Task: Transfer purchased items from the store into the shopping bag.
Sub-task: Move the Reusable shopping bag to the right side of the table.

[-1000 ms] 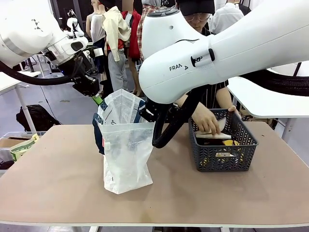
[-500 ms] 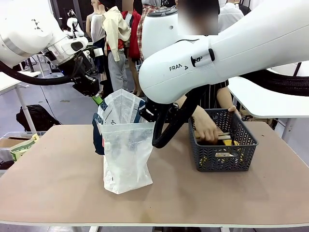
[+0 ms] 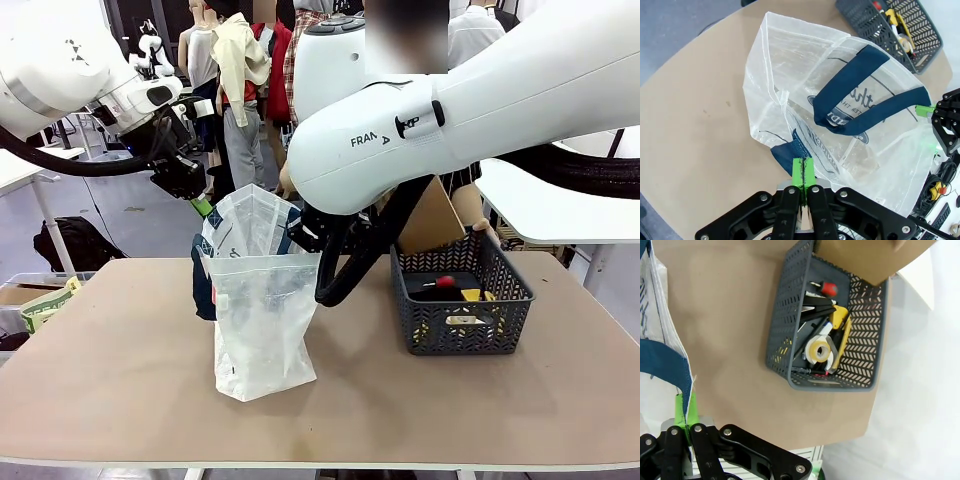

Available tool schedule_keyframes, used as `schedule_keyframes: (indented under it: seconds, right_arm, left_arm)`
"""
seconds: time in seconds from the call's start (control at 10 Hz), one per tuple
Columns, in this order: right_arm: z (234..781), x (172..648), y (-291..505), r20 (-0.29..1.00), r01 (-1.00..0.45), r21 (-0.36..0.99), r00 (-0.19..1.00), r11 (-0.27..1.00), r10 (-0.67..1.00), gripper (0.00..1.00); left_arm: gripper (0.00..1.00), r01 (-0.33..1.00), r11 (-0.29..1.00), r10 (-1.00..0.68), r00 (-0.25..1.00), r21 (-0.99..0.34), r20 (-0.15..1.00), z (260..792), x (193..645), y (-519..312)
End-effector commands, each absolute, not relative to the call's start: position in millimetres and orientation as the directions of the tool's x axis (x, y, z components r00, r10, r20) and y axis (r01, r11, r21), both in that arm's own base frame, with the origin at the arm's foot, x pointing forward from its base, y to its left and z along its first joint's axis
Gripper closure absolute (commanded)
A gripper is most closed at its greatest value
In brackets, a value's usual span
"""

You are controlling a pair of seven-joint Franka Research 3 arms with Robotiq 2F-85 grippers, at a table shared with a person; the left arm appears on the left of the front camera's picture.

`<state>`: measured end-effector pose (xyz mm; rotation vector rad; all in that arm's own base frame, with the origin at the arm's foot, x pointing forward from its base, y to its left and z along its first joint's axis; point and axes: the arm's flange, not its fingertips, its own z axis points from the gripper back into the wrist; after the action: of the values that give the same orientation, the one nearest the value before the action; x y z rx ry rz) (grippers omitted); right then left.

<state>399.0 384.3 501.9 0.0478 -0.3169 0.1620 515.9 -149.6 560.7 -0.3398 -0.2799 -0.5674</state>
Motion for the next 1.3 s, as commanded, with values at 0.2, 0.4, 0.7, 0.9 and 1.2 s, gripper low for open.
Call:
schedule_keyframes:
  seconds: [0.2, 0.4, 0.7, 0.9, 1.2]
  right_arm:
    - [501.2, 395.8, 381.6, 0.315, -0.164, 0.015, 0.937, 0.986, 0.151, 1.00]
    - [501.2, 395.8, 381.6, 0.315, -0.164, 0.015, 0.937, 0.986, 0.151, 1.00]
    - [501.2, 395.8, 381.6, 0.315, -0.164, 0.015, 0.937, 0.986, 0.151, 1.00]
    - [501.2, 395.8, 381.6, 0.315, -0.164, 0.015, 0.937, 0.986, 0.151, 1.00]
    - [501.2, 395.8, 381.6, 0.315, -0.164, 0.015, 0.937, 0.986, 0.151, 1.00]
  left_arm:
    - [1.00, 0.567, 0.789, -0.474, 0.806, -0.236, 0.354, 562.8, 515.4, -148.5]
    - [1.00, 0.567, 0.789, -0.474, 0.806, -0.236, 0.354, 562.8, 515.4, -148.5]
    - [1.00, 0.567, 0.789, -0.474, 0.806, -0.236, 0.354, 562.8, 515.4, -148.5]
    - [1.00, 0.567, 0.789, -0.474, 0.806, -0.236, 0.354, 562.8, 515.4, -148.5]
    - [1.00, 0.567, 0.789, -0.474, 0.806, -0.236, 0.354, 562.8, 515.4, -148.5]
